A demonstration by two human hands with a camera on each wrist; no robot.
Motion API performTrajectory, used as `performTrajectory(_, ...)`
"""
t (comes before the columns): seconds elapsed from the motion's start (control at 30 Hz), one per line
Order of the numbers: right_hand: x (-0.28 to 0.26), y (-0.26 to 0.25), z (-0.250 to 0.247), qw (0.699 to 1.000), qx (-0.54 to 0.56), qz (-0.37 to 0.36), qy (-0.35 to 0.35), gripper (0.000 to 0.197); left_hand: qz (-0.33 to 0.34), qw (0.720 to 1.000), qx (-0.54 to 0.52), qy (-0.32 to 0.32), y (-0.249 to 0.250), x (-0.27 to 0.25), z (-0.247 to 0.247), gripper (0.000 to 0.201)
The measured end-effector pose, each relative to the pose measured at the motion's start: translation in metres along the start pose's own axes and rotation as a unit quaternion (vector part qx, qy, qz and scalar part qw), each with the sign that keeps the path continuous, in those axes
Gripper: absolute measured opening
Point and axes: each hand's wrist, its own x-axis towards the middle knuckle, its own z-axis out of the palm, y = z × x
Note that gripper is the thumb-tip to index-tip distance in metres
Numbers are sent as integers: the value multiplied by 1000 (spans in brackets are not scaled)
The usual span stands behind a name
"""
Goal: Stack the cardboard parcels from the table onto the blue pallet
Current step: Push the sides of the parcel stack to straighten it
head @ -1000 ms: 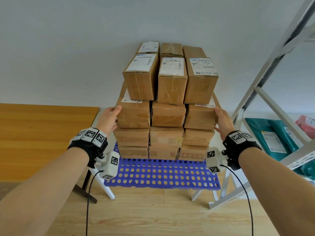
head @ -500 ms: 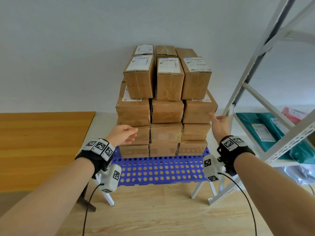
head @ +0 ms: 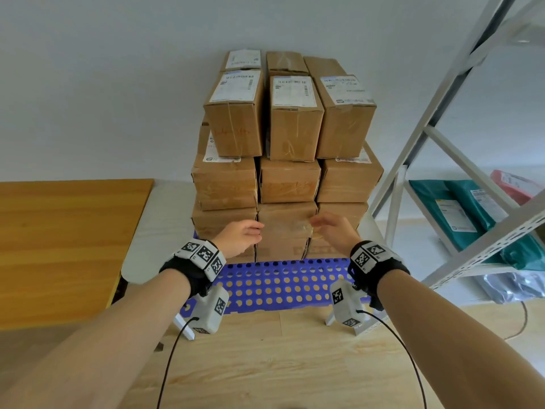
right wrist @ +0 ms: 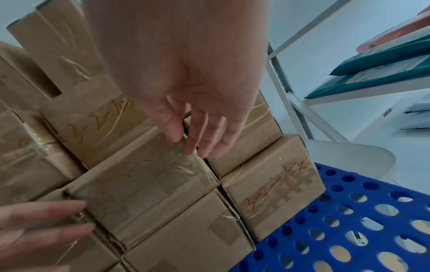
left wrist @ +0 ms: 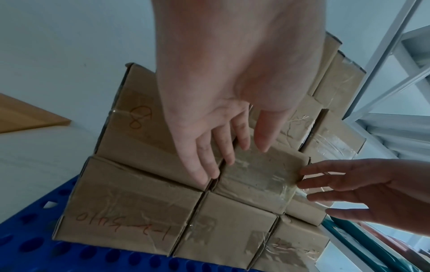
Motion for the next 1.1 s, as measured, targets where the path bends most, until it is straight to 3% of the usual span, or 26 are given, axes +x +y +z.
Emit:
performTrajectory(0.33, 6, -1, 2, 1000, -10, -20, -8, 36, 1, 1000, 1, -10, 6, 3, -9, 34)
performTrajectory(0.63, 10, -36, -17, 996, 27, -63, 54, 41, 53, 997, -50, 32, 48, 2, -22, 33)
performTrajectory(0.9, 19, -49, -27, 995, 27, -79, 48, 43, 58, 997, -42, 35, 61, 4, -27, 40)
performTrajectory(1.1, 7, -66, -41, 991, 40, -83, 95, 34, 84, 994, -28, 62, 79, -9, -43, 38)
